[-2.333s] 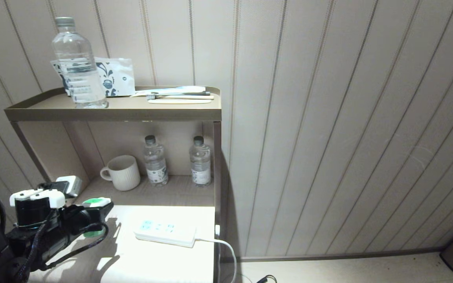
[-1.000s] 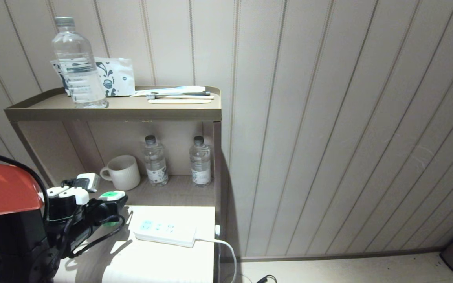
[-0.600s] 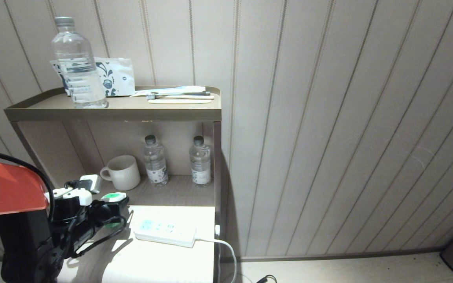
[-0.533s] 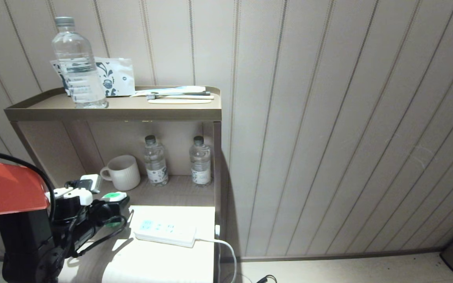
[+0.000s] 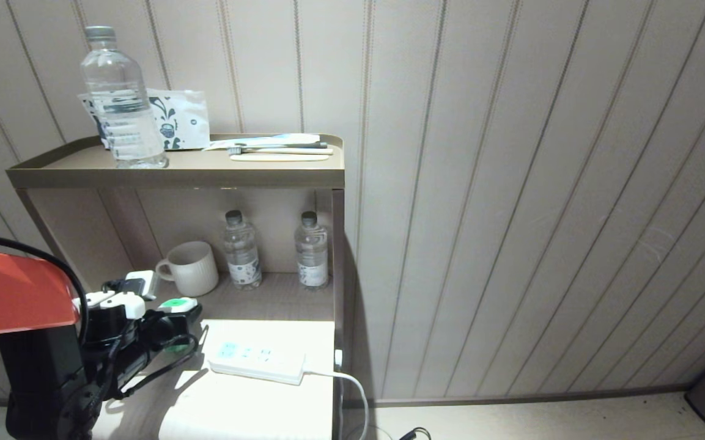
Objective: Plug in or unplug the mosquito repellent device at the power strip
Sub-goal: Place the mosquito repellent liquid on the table
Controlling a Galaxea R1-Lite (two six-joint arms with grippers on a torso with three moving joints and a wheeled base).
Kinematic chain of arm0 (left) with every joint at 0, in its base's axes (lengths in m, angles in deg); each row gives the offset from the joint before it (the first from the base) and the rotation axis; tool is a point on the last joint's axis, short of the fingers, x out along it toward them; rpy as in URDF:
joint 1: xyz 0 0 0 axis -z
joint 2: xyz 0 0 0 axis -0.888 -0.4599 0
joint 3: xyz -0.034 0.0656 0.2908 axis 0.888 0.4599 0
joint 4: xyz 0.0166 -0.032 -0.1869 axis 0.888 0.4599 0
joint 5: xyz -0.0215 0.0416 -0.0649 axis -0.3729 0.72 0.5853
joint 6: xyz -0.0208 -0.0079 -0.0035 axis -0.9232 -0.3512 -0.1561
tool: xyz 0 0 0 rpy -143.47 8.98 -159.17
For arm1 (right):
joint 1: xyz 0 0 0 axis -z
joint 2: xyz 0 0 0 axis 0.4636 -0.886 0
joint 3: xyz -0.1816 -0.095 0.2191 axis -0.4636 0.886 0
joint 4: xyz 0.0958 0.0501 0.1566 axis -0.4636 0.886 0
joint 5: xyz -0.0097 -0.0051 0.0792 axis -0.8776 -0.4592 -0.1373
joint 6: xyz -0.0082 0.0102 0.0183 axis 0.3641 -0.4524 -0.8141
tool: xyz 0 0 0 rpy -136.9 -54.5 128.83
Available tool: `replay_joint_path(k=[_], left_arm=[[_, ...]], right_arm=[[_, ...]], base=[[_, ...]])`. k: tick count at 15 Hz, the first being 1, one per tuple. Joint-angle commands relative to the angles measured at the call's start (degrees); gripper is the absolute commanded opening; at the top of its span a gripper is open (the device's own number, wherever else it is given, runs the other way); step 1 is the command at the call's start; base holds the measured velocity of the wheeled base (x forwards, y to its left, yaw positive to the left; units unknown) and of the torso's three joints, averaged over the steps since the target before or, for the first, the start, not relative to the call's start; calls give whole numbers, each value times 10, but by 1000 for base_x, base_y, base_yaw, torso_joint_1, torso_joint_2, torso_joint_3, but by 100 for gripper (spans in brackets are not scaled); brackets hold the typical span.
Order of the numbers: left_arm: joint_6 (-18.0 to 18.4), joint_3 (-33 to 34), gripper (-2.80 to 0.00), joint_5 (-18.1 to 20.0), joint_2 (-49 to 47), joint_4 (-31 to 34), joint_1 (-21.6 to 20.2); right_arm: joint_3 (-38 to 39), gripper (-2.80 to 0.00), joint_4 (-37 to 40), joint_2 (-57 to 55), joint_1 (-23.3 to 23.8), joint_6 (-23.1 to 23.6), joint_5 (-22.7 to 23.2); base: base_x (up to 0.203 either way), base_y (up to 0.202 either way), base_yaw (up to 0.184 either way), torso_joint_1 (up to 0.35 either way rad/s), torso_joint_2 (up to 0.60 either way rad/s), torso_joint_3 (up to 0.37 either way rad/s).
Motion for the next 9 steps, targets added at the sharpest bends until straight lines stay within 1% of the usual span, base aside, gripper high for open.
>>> replay_joint_path(k=[1, 2, 3, 9], left_arm=[[-1, -1, -280, -5, -2, -6, 2], [-1, -1, -280, -10, -3, -6, 4], [-1, 1, 0, -13, -3, -6, 8], [-1, 14, 0, -14, 16, -6, 12]], right_arm=[[0, -280, 0, 0, 0, 0, 0], [0, -280, 0, 0, 0, 0, 0], [0, -280, 0, 0, 0, 1, 0], [0, -280, 0, 0, 0, 1, 0]], base=[[0, 0, 0, 0, 0, 0], [0, 0, 0, 0, 0, 0], [0, 0, 0, 0, 0, 0], [0, 0, 0, 0, 0, 0]])
